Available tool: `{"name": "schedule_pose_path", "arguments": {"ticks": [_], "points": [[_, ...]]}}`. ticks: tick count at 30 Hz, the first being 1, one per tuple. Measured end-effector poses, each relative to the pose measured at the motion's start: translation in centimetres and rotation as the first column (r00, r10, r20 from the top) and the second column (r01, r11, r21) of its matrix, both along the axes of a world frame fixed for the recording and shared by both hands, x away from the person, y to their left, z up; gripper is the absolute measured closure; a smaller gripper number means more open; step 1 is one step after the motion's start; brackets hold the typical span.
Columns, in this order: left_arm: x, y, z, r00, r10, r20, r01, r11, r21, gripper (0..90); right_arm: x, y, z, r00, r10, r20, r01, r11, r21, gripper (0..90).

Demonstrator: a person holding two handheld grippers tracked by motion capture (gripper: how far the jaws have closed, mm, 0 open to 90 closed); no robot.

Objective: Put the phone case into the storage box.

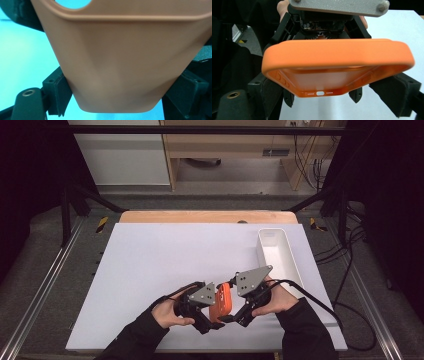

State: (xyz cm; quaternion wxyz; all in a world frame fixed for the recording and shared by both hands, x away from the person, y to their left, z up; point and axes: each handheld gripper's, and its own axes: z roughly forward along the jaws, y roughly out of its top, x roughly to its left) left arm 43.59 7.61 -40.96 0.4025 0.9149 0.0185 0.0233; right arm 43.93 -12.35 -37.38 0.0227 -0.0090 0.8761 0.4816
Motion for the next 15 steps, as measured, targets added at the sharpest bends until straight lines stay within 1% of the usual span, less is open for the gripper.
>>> {"name": "schedule_pose_path", "arguments": {"ticks": [3,15], "points": [[0.00,0.00,-0.05,1.0000,-0.002,-0.001,0.002,1.0000,-0.001,15.8,0.04,-0.02,-0.01,1.0000,0.001,-0.008,-0.001,1.0000,-0.001,15.3],[-0.02,-0.08,-0.39,1.0000,0.001,-0.004,-0.001,1.0000,-0.003,15.6,0.05,0.07,-0.11,1.0000,0.005,-0.008,-0.005,0.9998,-0.017,15.9]]}}
